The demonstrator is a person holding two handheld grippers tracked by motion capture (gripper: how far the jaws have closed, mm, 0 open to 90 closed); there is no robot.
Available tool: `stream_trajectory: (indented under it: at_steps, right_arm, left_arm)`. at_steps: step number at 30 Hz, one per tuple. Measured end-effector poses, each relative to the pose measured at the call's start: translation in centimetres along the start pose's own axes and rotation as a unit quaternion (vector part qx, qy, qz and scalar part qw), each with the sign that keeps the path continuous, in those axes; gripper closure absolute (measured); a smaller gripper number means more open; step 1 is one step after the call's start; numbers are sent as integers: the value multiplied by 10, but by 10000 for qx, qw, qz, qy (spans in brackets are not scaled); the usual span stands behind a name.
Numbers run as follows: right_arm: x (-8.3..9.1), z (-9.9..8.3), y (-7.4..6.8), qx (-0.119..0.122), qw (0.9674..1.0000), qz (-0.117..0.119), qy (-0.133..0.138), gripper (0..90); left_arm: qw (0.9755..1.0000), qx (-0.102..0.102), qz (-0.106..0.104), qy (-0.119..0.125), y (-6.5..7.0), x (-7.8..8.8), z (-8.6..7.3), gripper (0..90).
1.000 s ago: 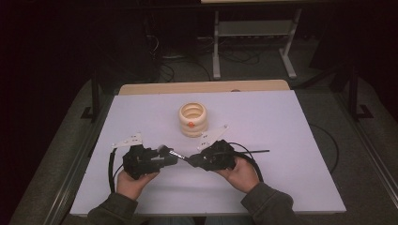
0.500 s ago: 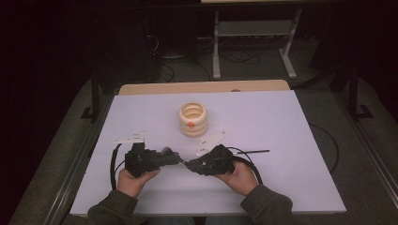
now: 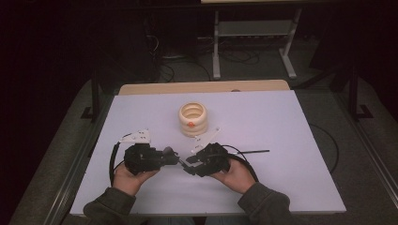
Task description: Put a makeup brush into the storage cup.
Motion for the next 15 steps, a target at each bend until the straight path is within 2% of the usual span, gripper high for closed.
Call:
stream_trajectory:
  at_steps: [5,7,8,12,13,14,15]
  right_arm:
    - [-2,8,-1,171,9998,-14,-71,682]
    - [-4,9,-2,84,9999,31,-76,737]
    - [-5,9,-1,113,9999,61,-98,769]
    - [-8,8,-2,154,9997,149,-115,784]
    - [-7,8,-1,125,9997,207,-82,785]
    - [-7,7,-1,61,9996,262,-71,785]
    - [-6,6,1,21,9996,258,-67,786]
  left_arm:
    - [9999,-115,18,-81,5,-3,3,774]
    - [9999,-152,6,-68,5,-3,4,774]
    - [9998,-183,4,-79,5,-3,4,774]
    - [9998,-176,-22,-109,5,-3,2,765]
    - [9999,-144,23,-86,4,-2,2,757]
    - [9999,-74,106,-62,3,-2,1,710]
    - [9999,-59,90,-34,2,-1,1,666]
Point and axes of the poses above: each handheld gripper's, and its own axes: x roughly backward along the jaws, z roughly out of its top, y roughly to its right, the point moved 6 cm from there along -x, roughly forward along the jaws, and after that the axes turned 12 degrees about z, right-handed, at the moved point
